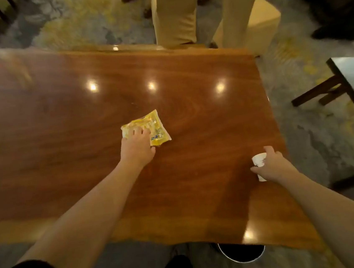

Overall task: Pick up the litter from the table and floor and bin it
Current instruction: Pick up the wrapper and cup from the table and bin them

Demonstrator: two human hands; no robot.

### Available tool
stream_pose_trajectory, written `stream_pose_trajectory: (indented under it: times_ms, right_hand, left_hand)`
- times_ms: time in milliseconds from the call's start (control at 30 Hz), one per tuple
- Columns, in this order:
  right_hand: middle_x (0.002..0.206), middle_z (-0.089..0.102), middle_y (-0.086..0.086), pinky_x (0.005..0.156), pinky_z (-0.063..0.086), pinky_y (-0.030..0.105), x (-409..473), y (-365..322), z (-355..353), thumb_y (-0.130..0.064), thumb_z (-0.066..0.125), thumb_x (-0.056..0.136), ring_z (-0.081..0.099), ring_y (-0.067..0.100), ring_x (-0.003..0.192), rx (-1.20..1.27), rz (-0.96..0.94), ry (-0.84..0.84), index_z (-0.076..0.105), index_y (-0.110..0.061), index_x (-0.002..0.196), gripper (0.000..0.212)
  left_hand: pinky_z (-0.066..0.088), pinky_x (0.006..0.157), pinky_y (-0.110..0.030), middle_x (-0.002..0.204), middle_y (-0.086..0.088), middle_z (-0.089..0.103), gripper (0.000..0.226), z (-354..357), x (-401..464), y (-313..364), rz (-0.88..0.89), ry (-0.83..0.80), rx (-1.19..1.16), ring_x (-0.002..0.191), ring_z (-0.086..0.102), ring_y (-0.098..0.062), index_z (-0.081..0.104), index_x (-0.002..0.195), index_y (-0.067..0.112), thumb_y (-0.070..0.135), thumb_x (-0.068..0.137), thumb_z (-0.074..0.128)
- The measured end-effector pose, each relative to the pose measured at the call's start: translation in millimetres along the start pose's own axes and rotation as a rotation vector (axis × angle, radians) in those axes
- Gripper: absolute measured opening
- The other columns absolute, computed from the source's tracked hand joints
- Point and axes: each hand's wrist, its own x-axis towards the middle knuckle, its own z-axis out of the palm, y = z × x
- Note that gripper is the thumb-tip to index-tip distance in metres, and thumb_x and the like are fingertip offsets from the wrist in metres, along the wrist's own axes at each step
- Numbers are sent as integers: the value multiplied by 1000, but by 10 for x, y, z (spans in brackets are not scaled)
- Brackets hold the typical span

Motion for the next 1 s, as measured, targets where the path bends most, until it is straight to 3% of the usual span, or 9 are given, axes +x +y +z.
stream_pose_trajectory:
  times_ms: [133, 333, 533, 767, 900, 1000]
  right_hand:
    - [148, 43, 17, 97, 52, 54, 21, -246, 81, -41, 77, 82, 53, 39, 125, 7, -15, -19, 21, -22, 153, 93]
    - [145, 48, 11, 100, 49, 52, -27, -863, 220, -43, 75, 82, 50, 34, 128, 32, -209, -27, 30, -24, 151, 84]
    - [140, 46, 9, 97, 51, 50, -87, -1311, 319, -42, 71, 86, 50, 32, 123, -14, -323, -14, 33, -24, 148, 75]
    - [137, 48, 7, 93, 54, 48, -300, -1367, 296, -41, 72, 84, 55, 30, 116, -18, -430, -1, 34, -24, 147, 75]
    - [138, 49, 5, 92, 56, 45, -509, -1268, 249, -42, 72, 85, 57, 26, 115, -11, -505, -6, 33, -25, 148, 76]
    - [138, 49, 4, 90, 57, 42, -710, -1110, 226, -42, 73, 84, 57, 24, 114, -1, -578, 0, 33, -27, 148, 77]
  left_hand:
    - [50, 86, -44, 130, -8, 55, 56, 107, 118, -56, -12, -65, 33, 119, 51, -29, 54, 129, 16, 43, 82, 69]
    - [50, 86, -45, 129, -8, 56, 55, 221, 112, -136, 2, -73, 31, 117, 52, -30, 55, 126, 18, 40, 79, 72]
    - [48, 74, -42, 112, -8, 67, 20, 259, 49, -272, 44, 62, 10, 101, 60, -31, 68, 108, 13, 17, 91, 57]
    - [49, 67, -38, 95, -6, 74, 19, 68, -213, -247, 91, 217, -139, 86, 65, -26, 74, 96, 12, 18, 94, 56]
    - [44, 55, -32, 86, -4, 72, 11, -121, -608, -104, 76, 271, -204, 70, 60, -20, 75, 91, 13, 14, 91, 64]
    - [38, 51, -23, 84, 1, 70, 10, -238, -966, 49, 33, 276, -250, 68, 56, -13, 75, 92, 16, 16, 90, 65]
